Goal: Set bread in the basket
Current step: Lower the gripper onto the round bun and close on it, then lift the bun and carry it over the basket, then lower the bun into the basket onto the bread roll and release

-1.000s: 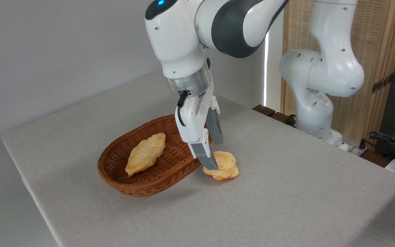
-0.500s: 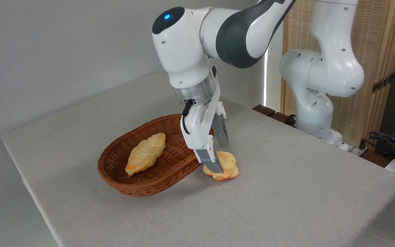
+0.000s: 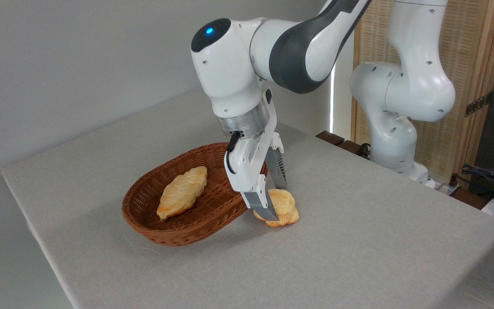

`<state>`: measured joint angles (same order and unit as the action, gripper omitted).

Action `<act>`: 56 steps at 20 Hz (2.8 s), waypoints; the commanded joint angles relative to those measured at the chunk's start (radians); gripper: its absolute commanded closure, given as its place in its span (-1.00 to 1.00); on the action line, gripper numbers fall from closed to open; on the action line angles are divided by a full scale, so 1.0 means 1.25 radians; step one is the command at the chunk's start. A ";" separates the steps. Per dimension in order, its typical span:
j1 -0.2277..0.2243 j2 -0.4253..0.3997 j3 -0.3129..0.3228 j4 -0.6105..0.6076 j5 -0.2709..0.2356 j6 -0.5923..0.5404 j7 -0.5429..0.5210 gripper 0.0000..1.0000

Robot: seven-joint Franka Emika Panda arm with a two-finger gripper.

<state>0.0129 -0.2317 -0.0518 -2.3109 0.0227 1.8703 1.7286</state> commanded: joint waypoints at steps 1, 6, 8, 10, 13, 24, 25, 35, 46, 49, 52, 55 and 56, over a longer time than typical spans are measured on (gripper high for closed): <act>-0.013 0.023 0.000 -0.008 0.017 0.038 0.016 -0.99; -0.013 0.026 0.000 -0.007 0.019 0.039 0.040 -0.30; -0.013 0.025 0.001 -0.007 0.019 0.038 0.065 0.01; -0.013 0.025 0.001 -0.007 0.019 0.034 0.071 0.08; -0.013 0.023 0.003 -0.004 0.019 0.032 0.071 0.08; -0.005 0.009 0.058 0.086 0.019 -0.060 0.101 0.01; -0.005 0.009 0.067 0.100 0.019 -0.071 0.101 -0.03; -0.013 0.031 0.008 0.205 -0.090 -0.076 -0.077 -0.15; -0.012 0.140 -0.139 0.240 -0.165 0.058 -0.505 -0.56; -0.013 0.157 -0.146 0.240 -0.203 0.098 -0.607 -0.86; -0.013 0.169 -0.151 0.240 -0.221 0.100 -0.610 -1.00; -0.013 0.177 -0.152 0.242 -0.222 0.103 -0.611 -1.00; -0.013 0.177 -0.152 0.242 -0.222 0.103 -0.610 -1.00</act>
<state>-0.0055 -0.0259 -0.2412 -2.0288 -0.2357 1.9923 0.9797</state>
